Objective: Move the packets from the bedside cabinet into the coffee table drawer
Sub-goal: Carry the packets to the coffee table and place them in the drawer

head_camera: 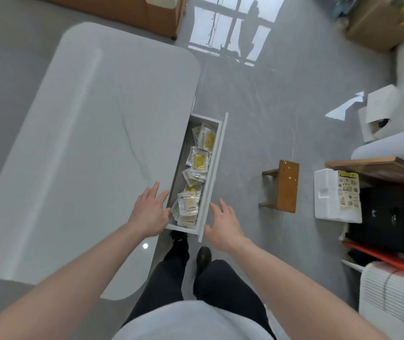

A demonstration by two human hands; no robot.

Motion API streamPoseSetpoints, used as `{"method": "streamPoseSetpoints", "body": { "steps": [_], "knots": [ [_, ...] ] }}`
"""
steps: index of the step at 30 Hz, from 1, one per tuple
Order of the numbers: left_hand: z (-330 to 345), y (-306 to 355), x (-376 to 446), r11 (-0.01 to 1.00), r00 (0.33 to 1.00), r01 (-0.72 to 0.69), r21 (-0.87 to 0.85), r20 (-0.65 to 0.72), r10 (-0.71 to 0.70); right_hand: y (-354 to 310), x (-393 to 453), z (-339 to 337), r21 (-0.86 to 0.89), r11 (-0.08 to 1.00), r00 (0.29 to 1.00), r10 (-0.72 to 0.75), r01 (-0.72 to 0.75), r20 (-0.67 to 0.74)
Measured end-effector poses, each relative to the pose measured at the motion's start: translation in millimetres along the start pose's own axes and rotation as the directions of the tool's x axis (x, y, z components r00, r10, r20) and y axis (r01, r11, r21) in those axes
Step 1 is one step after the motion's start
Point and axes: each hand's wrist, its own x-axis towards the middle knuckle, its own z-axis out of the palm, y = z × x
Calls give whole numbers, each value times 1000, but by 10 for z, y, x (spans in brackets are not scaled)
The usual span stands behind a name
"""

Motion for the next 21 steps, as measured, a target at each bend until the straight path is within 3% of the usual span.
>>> {"method": "streamPoseSetpoints", "body": {
  "steps": [5,12,21],
  "knots": [
    [156,51,-905,999,996,-5,32,-93,8,108,-634,172,-122,991,998,-61,61,2],
    [542,-241,-2003,992,984,107,71,-154,-95,172,-1233,702,-271,948,986,-168,167,20],
    [865,-868,-2902,975,955,215,59,-223,-197,-337,-1849,1126,-357,888,952,-305,289,12]
  ]
}}
